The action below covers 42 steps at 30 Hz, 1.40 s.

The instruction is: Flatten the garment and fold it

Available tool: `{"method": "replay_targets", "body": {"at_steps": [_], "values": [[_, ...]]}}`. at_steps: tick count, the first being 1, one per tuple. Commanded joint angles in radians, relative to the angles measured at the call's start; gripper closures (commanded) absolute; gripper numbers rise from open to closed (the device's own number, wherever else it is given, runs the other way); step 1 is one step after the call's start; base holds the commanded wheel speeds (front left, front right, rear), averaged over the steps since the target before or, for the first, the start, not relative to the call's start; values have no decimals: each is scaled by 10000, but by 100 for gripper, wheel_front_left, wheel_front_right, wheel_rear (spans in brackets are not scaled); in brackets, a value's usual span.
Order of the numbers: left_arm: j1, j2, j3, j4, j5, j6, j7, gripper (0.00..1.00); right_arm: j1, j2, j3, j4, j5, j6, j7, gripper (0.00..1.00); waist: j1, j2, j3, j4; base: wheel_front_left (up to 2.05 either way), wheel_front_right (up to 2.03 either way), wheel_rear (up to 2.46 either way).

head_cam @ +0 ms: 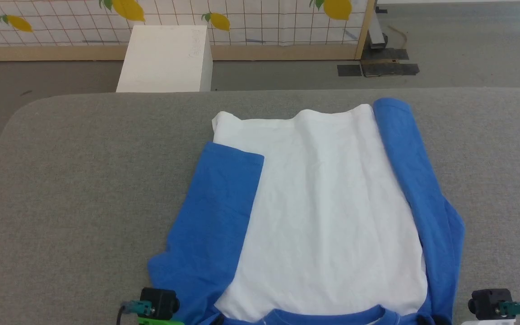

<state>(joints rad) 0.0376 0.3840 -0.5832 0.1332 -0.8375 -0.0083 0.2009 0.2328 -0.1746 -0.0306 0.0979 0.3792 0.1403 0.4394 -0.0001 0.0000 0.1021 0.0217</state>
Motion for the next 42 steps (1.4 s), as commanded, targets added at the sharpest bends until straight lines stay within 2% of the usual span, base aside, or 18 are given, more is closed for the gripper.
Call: {"method": "replay_targets", "body": {"at_steps": [1, 2, 3, 7, 10, 13, 16, 17, 18, 19, 21, 23, 27, 31, 35, 38, 42], "values": [[-143, -67, 10, 110, -51, -54, 12, 23, -151, 24, 78, 297, 66, -96, 49, 0, 1, 0, 2, 0, 0, 0, 0], [-126, -72, 27, 46, -115, -70, 28, 4, -159, 4, 118, 270, 156, -96, 109, 0, 1, 0, -2, -5, 0, 0, 0], [-94, -81, 52, -27, -205, -78, 58, 0, -155, -11, 117, 201, 243, -96, 167, 0, 1, 0, -11, -8, 0, 0, 0], [170, -19, 210, -642, -576, 58, 250, 0, 21, -206, -5, -525, 597, -96, 650, 0, 1, 0, -82, -48, 0, 0, 0], [465, 133, 475, -1429, -627, 361, 88, 0, 315, -308, -294, -1526, 967, -96, 1223, 0, 1, 0, -134, -89, 0, 0, 0], [770, 255, 929, -2318, -536, 764, -421, 0, 557, -293, -874, -2673, 1187, -96, 1509, 0, 1, 0, -135, -109, 0, 0, 0], [1001, 295, 1473, -3141, -109, 1224, -1359, 0, 602, 85, -1709, -3750, 890, -96, 1164, 0, 1, 0, -107, -88, 0, 0, 0], [1096, 113, 1938, -3584, 450, 1574, -2566, 0, 440, 643, -2123, -4572, 172, -96, 299, 0, 1, 0, -35, -53, 0, 0, 0], [1097, -19, 2099, -3661, 661, 1656, -3112, 0, 358, 790, -2195, -4758, -176, -96, -195, 0, 1, 0, 3, -36, 0, 0, 0], [998, -324, 2445, -3508, 1964, 2039, -4429, 0, 135, 1164, -2245, -4740, -1169, -96, -2378, 0, 1, 0, 105, 25, 0, 0, 0], [998, -625, 2653, -3425, 2691, 2173, -4592, 0, 158, 1220, -2113, -4424, -1652, -96, -3530, 0, 1, 0, 128, 41, 0, 0, 0], [1077, -1338, 3204, -3663, 3285, 2251, -4616, 0, 235, 1234, -2092, -3911, -1599, -96, -4511, 0, 1, 0, 141, 34, 0, 0, 0], [1708, -2557, 4067, -3714, 4201, 1805, -4622, 0, 380, 1240, -1852, -2926, -1440, -96, -5781, 0, 1, 0, 144, -4, 0, 0, 0], [1940, -3077, 4697, -3632, 4598, 1118, -4624, 0, 273, 1241, -1789, -2331, -1332, -96, -6336, 0, 1, 0, 191, -12, 0, 0, 0], [1574, -3183, 5102, -3521, 5070, 574, -4624, 0, 24, 1242, -1911, -2188, -1414, -96, -6534, 0, 1, 0, 331, 12, 0, 0, 0], [895, -2999, 5025, -3069, 5300, 119, -4623, 0, -128, 1242, -1955, -2250, -1454, -96, -6586, 0, 1, 0, 565, 34, 0, 0, 0], [-481, -2490, 4629, -2403, 5372, -380, -3483, 0, -305, 1242, -1850, -2426, -1488, -96, -6555, 0, 1, 0, 1073, -9, 0, 0, 0]]}}
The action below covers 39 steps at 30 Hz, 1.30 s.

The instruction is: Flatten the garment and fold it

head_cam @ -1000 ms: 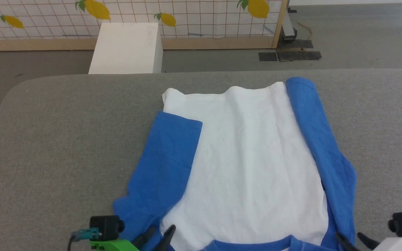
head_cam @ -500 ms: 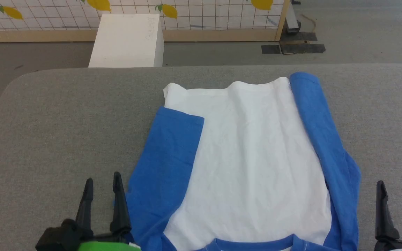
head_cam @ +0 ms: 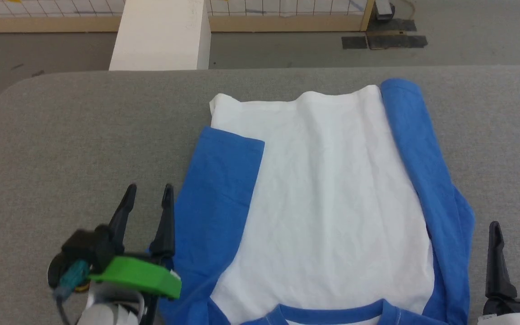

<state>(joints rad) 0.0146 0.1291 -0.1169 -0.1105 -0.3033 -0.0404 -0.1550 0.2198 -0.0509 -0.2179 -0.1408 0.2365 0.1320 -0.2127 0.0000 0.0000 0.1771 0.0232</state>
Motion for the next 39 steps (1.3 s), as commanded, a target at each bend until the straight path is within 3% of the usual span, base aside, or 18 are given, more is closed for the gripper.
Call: {"method": "replay_targets", "body": {"at_steps": [1, 6, 9, 16, 25, 26, 27, 28, 29, 39], "values": [[-617, 186, -143, 161, 49, -164, 425, 0, -203, 6, 44, -55, -52, -13, -12, 0, 0, 0, 455, -31, 0, 0, 0], [-2732, 613, -496, 1216, -173, -481, 2333, 0, -443, 6, 191, -145, -5, -13, 34, 0, 0, 0, 1441, -119, 0, 0, 0], [-3750, 579, -549, 1991, -427, -555, 2910, 0, -643, 6, 221, -91, -30, -13, 9, 0, 0, 0, 1931, -165, 0, 0, 0], [-5268, 514, -634, 3786, -778, -665, 3324, 0, -1008, 6, 362, -53, -131, -13, -24, 0, 0, 0, 2671, -296, 0, 0, 0], [-5949, 553, -1031, 4761, -1044, -799, 3456, 0, -1133, 6, 285, 61, -254, -13, 29, 0, 0, 0, 2818, -231, 0, 0, 0], [-6002, 560, -1078, 4829, -1064, -808, 3449, 10, -1140, 6, 295, 62, -264, -13, 47, 0, 0, 0, 2805, -222, 0, 0, 0], [-6041, 563, -1113, 4879, -1083, -815, 3438, 53, -1144, 6, 302, 60, -272, -13, 59, 0, 0, 0, 2795, -216, 0, 0, 0], [-6094, 558, -1148, 4911, -1116, -824, 3372, 81, -1149, 6, 306, 58, -278, -13, 70, 0, 0, 0, 2781, -209, 0, 0, 0], [-6132, 554, -1179, 4942, -1139, -831, 3289, 100, -1150, 6, 308, 61, -281, -13, 79, 0, 0, 0, 2762, -202, 0, 0, 0], [-5952, 647, -1429, 5010, -1400, -870, 2805, 100, -1049, 7, 297, 134, -323, -13, 160, 0, 0, 0, 2382, -165, 0, 0, 0]]}}
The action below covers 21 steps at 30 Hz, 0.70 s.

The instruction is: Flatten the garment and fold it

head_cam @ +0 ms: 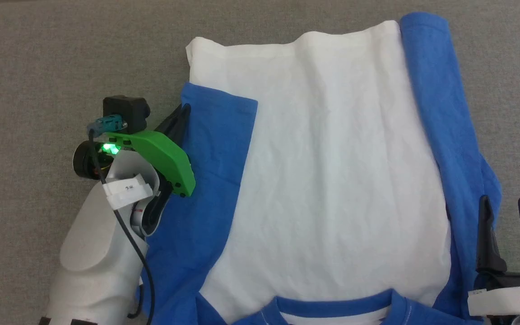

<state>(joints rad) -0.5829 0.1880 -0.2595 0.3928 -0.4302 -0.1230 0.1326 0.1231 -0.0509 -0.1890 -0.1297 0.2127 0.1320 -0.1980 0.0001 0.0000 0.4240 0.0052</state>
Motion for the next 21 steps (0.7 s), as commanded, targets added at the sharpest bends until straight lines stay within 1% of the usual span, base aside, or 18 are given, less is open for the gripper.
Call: {"method": "replay_targets", "body": {"at_steps": [1, 7, 11, 15, 21], "values": [[76, 83, 0, -34, -149, -44, -105, 100, -64, 7, 17, 32, -85, -13, 16, 0, -1, 0, -147, 21, 0, 0, 0], [582, 362, 136, -355, -187, 50, -337, 100, 65, 7, 98, 103, -70, -13, 48, 0, -1, 0, -601, 67, 0, 0, 0], [1087, 557, 344, -907, -338, 161, -416, 100, 153, 7, 154, 199, -30, -13, 58, 0, -1, 0, -961, 102, 0, 0, 0], [1786, 715, 585, -1879, -609, 271, -387, 100, 256, 7, 221, 321, 48, -13, 56, 0, -1, 0, -1342, 138, 0, 0, 0], [3045, 937, 860, -3895, -1032, 511, -1, 100, 452, 7, 240, 545, 160, -13, 27, 0, -1, 0, -1948, 221, 0, 0, 0]]}}
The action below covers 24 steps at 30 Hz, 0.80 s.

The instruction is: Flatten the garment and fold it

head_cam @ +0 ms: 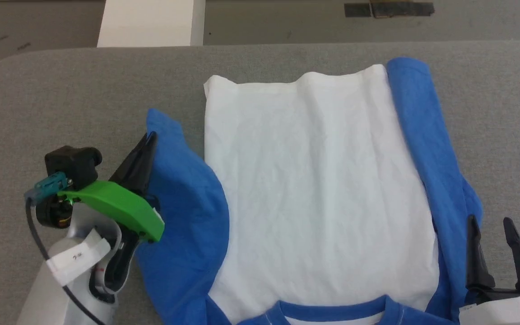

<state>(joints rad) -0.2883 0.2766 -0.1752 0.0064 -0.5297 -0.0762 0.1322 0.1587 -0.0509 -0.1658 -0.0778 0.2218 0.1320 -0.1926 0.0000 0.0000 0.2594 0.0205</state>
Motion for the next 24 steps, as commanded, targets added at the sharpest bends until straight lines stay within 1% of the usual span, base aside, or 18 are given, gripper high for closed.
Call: {"method": "replay_targets", "body": {"at_steps": [1, 8, 10, 14, 19, 22, 24], "values": [[328, 49, 58, -453, -155, 94, 100, 100, 135, 7, 4, 69, 92, -13, -38, 0, 0, 0, -413, 84, 0, 0, 0], [1201, -21, -122, -3226, -832, 258, 1001, 100, 356, 7, -113, 228, 183, -13, -71, 0, 0, 0, -1083, 194, 0, 0, 0], [1283, -69, -396, -4071, -1032, 261, 1418, 100, 402, 7, -155, 225, 196, -13, -54, 0, 0, 0, -1178, 212, 0, 0, 0], [1260, -211, -1118, -5295, -1339, 186, 2109, 100, 450, 7, -223, 250, 224, -13, -61, 0, 0, 0, -1252, 249, 0, 0, 0], [1012, -475, -2310, -5961, -1493, -23, 2712, 100, 515, 7, -286, 320, 278, -13, -100, 0, 0, 0, -1271, 348, 0, 0, 0], [815, -758, -3295, -5905, -1519, -174, 2995, 100, 503, 7, -294, 349, 281, -13, -103, 0, 0, 0, -1245, 391, 0, 0, 0], [680, -929, -3952, -5625, -1525, -268, 3155, 100, 471, 7, -298, 348, 279, -13, -106, 0, 0, 0, -1208, 398, 0, 0, 0]]}}
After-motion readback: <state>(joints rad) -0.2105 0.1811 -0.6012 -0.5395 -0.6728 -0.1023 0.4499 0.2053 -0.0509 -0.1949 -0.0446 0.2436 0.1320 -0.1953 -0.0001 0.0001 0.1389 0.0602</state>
